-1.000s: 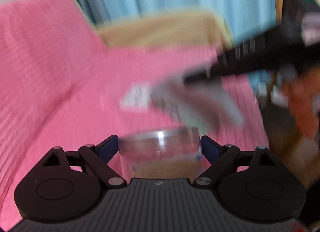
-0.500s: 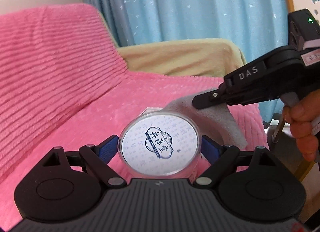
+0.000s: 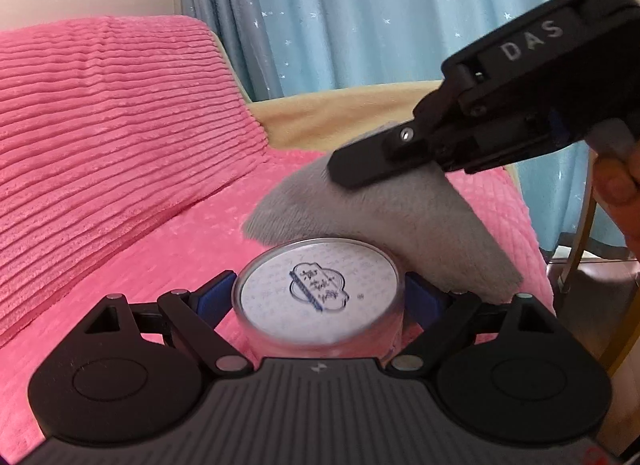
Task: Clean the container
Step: 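Wipe the white lid with the cloth in the right tool while the left tool holds the jar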
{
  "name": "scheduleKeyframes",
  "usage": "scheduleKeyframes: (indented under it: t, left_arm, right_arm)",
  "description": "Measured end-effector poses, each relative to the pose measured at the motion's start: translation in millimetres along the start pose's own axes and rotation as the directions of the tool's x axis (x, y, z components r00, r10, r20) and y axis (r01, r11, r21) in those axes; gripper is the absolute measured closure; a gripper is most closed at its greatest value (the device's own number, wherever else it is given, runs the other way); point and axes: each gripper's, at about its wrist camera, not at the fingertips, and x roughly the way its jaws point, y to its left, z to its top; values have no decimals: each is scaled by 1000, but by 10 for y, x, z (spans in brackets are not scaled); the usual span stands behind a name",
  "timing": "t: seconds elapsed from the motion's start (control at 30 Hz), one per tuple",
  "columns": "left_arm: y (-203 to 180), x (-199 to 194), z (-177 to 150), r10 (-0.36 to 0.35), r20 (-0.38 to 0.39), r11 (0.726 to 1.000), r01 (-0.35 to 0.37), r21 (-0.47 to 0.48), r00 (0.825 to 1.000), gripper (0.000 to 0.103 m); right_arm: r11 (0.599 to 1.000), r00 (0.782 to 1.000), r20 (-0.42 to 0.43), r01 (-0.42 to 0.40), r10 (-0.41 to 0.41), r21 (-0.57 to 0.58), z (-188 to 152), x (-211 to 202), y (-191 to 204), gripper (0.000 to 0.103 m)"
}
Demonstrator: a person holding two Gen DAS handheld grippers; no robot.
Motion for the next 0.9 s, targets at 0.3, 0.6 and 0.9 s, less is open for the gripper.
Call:
scheduleKeyframes:
  t: [0.3, 0.6, 0.9]
  left_arm:
    - [46, 3, -46, -21, -7, 1000, 21, -20, 1000, 16]
    - [56, 21, -61, -30, -1, 999, 30, -22, 1000, 16]
    - [80, 5, -67, -34, -4, 999, 34, -41, 999, 16]
  right_arm:
    - [999, 991, -133, 1, -7, -45, -18, 162, 75, 100]
    - [989, 973, -182, -133, 144, 70, -79, 287, 20, 100]
    - [997, 986, -154, -67, 58, -50, -13, 569, 246, 102]
